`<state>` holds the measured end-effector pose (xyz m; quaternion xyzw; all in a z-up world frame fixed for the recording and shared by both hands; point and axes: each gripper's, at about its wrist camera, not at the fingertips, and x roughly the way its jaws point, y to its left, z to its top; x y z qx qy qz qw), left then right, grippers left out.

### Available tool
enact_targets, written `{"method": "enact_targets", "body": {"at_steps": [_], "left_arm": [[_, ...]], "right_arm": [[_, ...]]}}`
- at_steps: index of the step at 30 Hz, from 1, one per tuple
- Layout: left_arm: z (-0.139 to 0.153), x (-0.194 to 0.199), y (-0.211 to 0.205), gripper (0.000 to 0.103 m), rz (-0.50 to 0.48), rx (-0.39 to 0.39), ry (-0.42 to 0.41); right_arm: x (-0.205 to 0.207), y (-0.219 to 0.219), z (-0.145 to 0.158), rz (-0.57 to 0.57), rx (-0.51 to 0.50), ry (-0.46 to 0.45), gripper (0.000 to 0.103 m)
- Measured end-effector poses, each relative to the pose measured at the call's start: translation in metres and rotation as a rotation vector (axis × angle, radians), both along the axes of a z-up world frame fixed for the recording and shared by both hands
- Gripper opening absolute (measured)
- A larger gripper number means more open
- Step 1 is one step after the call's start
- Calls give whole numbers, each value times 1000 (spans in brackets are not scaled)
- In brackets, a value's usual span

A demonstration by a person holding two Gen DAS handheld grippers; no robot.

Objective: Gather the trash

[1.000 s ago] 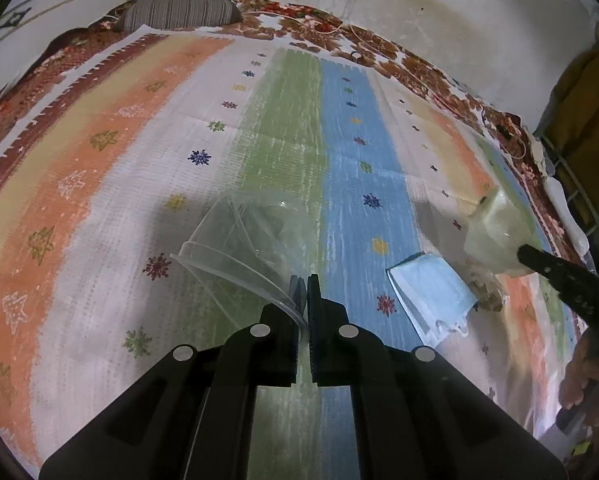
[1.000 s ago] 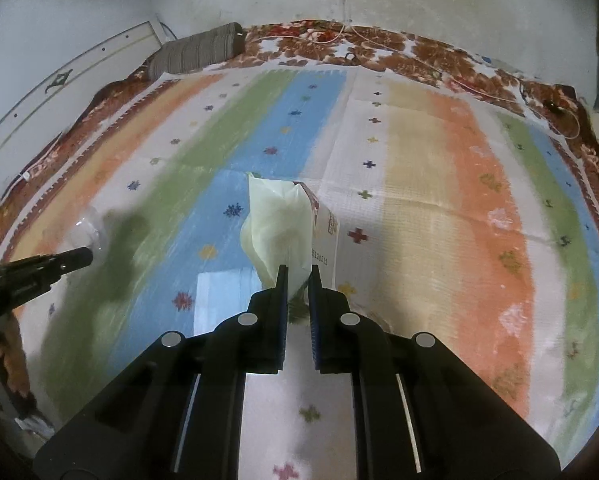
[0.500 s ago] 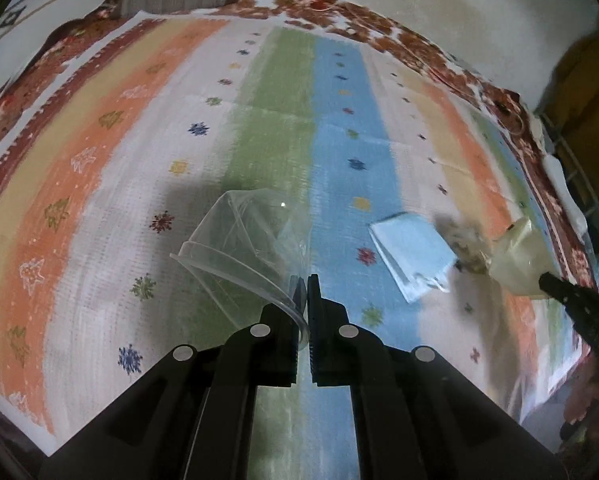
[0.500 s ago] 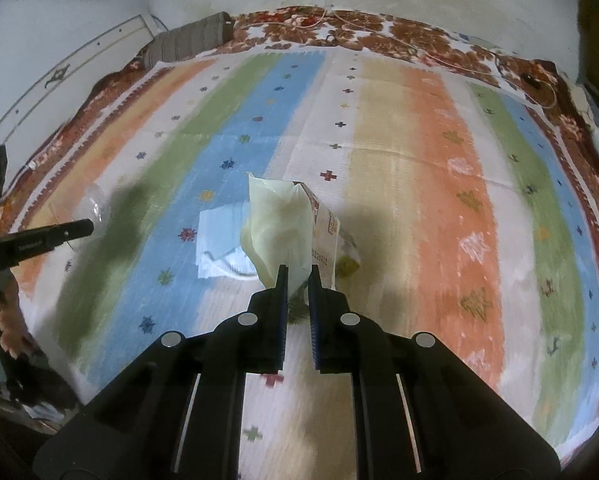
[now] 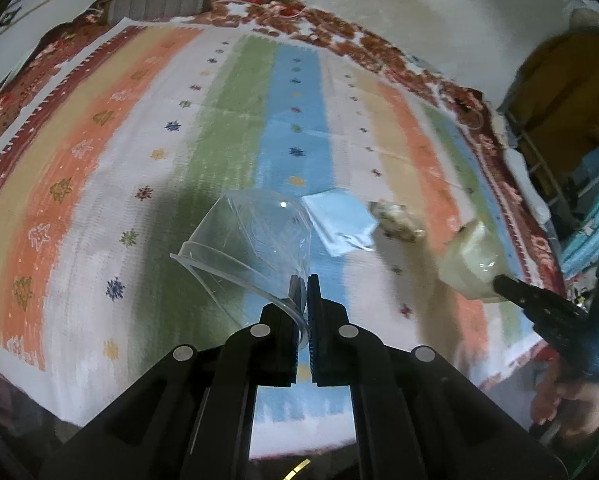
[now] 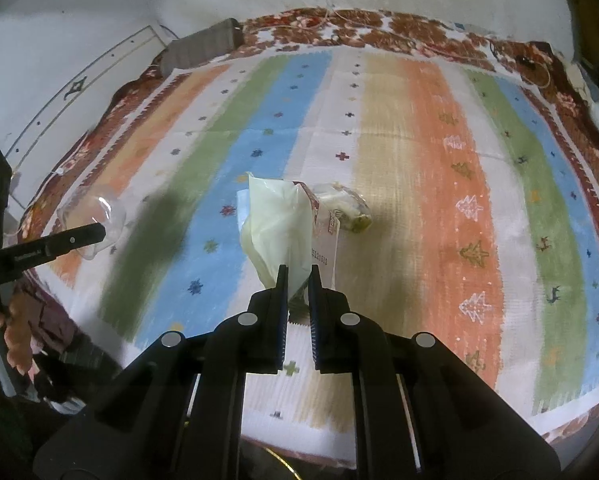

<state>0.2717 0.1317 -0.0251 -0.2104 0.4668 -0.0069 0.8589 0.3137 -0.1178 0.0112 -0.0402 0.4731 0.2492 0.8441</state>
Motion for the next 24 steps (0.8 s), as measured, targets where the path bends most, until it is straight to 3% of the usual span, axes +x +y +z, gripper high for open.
{"method": "enact_targets", "body": {"at_steps": [5,9,13,18,24], "left_arm": [[16,-25,-12,3,-6,-80,-37],[22,-37,-32,3,-44,-45,-43],[21,-50,-45,3,-64,-95,-34],[23,-67,-54,3,-75,-120,-41],[30,-85,-74,3,-116,-133,-66]], "right_arm": [[-18,-16,14,-23,17,3,8],[-29,-27,13,-44,-4,38,8],[-43,-39,13,-55,-7,51,8],[-64,-54,24,-63,51,61,8],[-92,-56,28,-48,51,52,8]]}}
